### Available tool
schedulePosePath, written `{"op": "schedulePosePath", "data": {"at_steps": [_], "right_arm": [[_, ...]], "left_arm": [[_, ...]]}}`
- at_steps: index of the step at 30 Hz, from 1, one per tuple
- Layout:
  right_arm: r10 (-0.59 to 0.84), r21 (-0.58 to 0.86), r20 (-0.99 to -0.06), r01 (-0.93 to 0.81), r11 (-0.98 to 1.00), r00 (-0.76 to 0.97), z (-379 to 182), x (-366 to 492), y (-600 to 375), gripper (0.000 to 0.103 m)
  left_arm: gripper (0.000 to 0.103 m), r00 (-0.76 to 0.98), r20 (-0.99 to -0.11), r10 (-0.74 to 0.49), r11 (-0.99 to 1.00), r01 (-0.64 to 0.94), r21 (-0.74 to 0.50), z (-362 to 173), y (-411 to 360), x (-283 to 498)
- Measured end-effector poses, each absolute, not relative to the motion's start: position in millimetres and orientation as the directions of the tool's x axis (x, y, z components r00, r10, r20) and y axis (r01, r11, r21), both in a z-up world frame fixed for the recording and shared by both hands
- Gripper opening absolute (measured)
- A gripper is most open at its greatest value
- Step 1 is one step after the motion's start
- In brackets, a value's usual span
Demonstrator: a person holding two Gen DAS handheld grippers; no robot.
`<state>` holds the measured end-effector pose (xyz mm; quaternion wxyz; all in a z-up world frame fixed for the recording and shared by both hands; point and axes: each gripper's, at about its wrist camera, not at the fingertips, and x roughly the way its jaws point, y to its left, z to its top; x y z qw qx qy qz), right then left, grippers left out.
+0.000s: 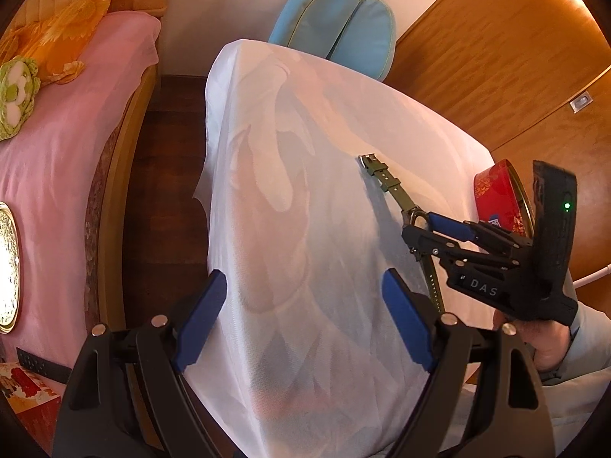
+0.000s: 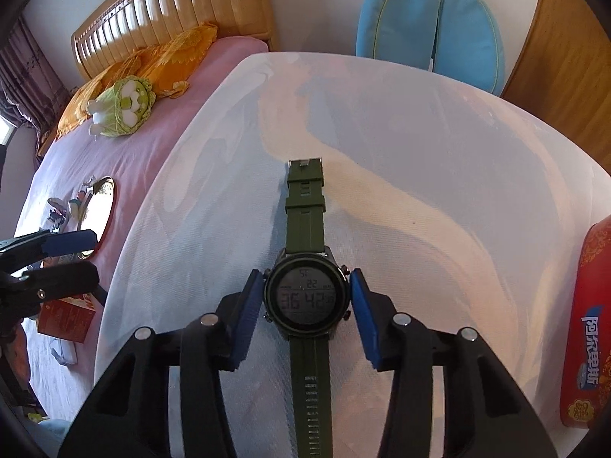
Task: Organize jewelry
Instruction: 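Grasp the green-strap watch by its face with the right tool and lift, then lower the watch into the red tin and open the right tool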
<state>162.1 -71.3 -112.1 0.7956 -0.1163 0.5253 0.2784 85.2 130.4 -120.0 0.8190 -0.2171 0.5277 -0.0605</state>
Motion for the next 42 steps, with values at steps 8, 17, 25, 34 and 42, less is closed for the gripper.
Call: {"op": "schedulePosePath", "data": {"at_steps": [8,17,25,34,42], "right_arm": [[0.378,0.112,-0.838,-0.555,0.824,0.392,-65,145,-86,0.048],[0.378,0.095,-0.765,-0.489,0.867,0.522,-7,127,-132,0.048],[0.448,0.150,-0.640,-0.470,0.870,0.624,40,142,-221,0.048],[0.474,0.080,-0.536,-0.516,0.853,0.699,69,176,-357,0.048],[0.418,0.097,-0.640,-0.472,0.876,0.645,26,211,-425,0.048]], "left_arm": [[0.082,0.445,-0.822,-0.354,0.904,-0.064,-0.424,-110,118,87],[0.081,0.409,-0.812,-0.416,0.894,0.023,-0.446,-110,80,98],[0.081,0.481,-0.795,-0.369,0.921,0.073,-0.383,-66,11,121],[0.081,0.564,-0.763,-0.315,0.930,0.022,-0.368,-32,-104,148],[0.081,0.524,-0.789,-0.322,0.940,0.078,-0.331,-25,-176,175]]}}
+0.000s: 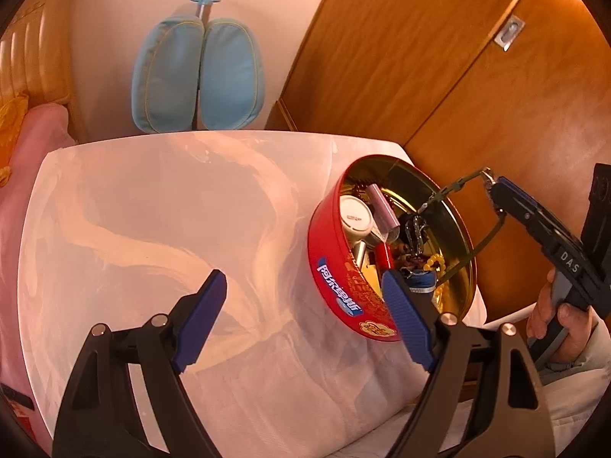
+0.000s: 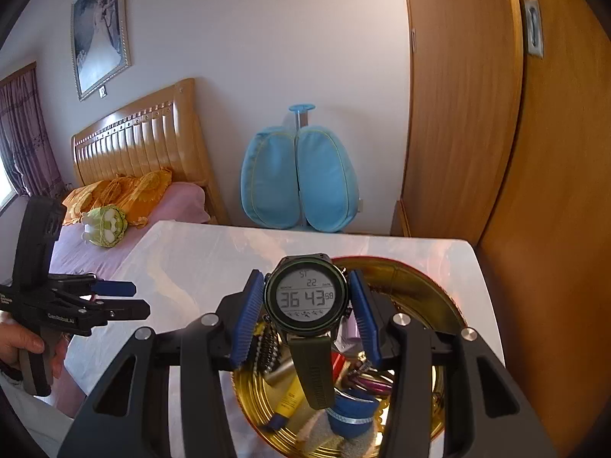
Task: Organize jewelry
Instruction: 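Lower the watch into the red tin and open the right tool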
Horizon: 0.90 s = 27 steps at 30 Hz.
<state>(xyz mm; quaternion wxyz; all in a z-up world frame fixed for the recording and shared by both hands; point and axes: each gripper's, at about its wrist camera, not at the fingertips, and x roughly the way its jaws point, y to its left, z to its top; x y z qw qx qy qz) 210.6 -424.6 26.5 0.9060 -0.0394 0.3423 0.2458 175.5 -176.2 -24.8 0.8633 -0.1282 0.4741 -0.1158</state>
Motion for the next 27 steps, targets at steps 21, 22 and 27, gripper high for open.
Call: {"op": "schedulePosePath", "data": {"at_steps": [21,22,27], "right_arm": [[0.251,0.103,-0.859,-0.328,0.939,0.447,-59,268,-401,0.085],[0.244,0.091,-0.854,-0.328,0.940,0.461,-56,266,-402,0.087],[0.222,0.026,-0.805,-0.341,0.940,0.550,-41,253,-411,0.096]], "left_arm": [[0.081,0.426,-0.803,-0.417,0.908,0.169,-0.382,-53,-180,237],[0.081,0.429,-0.802,-0.417,0.909,0.173,-0.380,-51,-181,236],[0.081,0.452,-0.807,-0.381,0.924,0.187,-0.332,-40,-192,232]]}}
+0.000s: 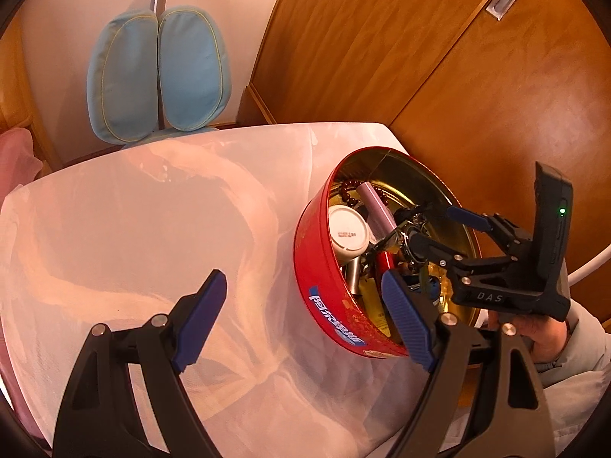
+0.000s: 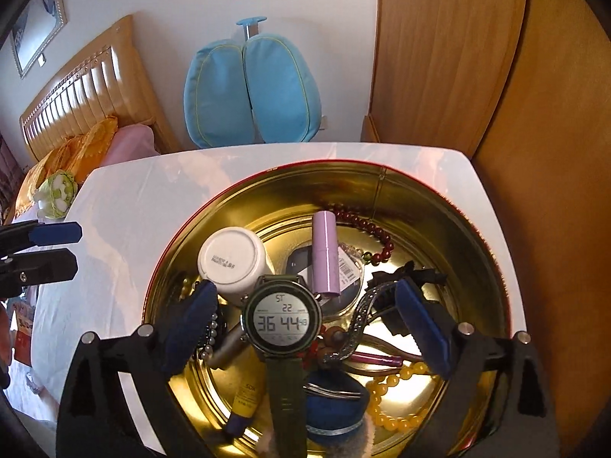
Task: Organize jewelry
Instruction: 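Lower the watch into the red tin and open the right tool, then withdraw the right tool from the tin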
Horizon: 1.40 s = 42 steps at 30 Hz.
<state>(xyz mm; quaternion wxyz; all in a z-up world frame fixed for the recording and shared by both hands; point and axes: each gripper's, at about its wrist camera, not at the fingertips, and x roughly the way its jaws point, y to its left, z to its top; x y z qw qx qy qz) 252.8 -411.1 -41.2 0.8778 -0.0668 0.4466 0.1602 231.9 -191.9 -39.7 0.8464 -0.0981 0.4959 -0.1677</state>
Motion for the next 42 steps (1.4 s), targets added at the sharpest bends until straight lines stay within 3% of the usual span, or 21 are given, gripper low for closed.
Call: {"op": "schedulePosePath", "data": {"at_steps": [17,24,26,32,36,42], "right_arm": [[0.303,0.114,-0.735,-0.329,0.937,0.607,-8,195,-487,0.098],[0.372,0.151,-0.722,-0.391,0.908,0.583,-1,167,-504,0.098],[0.376,0.145,-0.722,-0.405,0.903,0.580,0,160,-507,0.098],[0.369,0.134,-0.729,-0.408,0.903,0.577,-3,146,-516,0.098],[0.359,0.140,-0.732,-0.388,0.911,0.578,-6,143,-525,0.098],[0.354,0.151,-0.737,-0.369,0.917,0.576,-9,147,-530,0.098]], "left_arm": [[0.082,0.527,-0.772,-0.355,0.933,0.250,-0.258,-1,-265,197],[0.082,0.569,-0.720,-0.398,0.916,0.285,-0.281,11,-298,183],[0.088,0.585,-0.685,-0.435,0.900,0.315,-0.302,17,-303,178],[0.091,0.654,-0.619,-0.435,0.900,0.336,-0.278,28,-322,163],[0.092,0.596,-0.704,-0.386,0.918,0.324,-0.229,16,-340,166],[0.092,0.570,-0.719,-0.397,0.910,0.349,-0.225,11,-346,170]]}}
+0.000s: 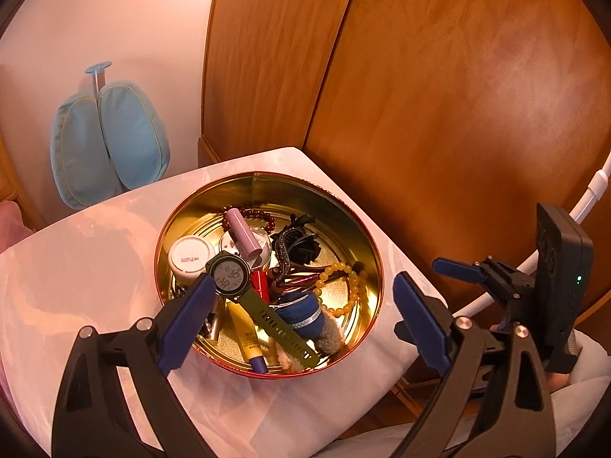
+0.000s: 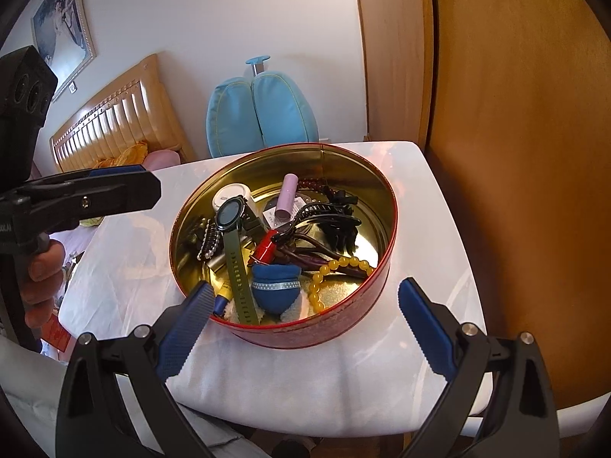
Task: Organize jewelry
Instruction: 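Withdraw the right tool from the tin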
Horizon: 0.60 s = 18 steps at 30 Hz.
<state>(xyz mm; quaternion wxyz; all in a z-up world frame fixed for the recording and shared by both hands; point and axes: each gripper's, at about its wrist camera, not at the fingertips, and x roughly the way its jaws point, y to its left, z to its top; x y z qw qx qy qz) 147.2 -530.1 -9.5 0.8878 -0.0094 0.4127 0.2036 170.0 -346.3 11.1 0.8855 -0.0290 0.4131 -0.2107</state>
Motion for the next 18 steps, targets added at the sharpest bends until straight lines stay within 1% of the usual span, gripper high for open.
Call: {"op": "schedulePosePath", "data": {"at_steps": [11,18], "right_arm": [[0.383,0.151,-0.729,-0.412,0.899,0.568,-4,164,-518,0.098],[0.454,0.188,-0.719,-0.482,0.856,0.527,-8,179,-496,0.098]], "left_arm": [[0.092,0.584,-0.729,-0.358,0.929,0.301,-0.216,15,-333,182],[0.092,0.593,-0.763,-0.258,0.966,0.178,-0.188,9,-310,175]]}}
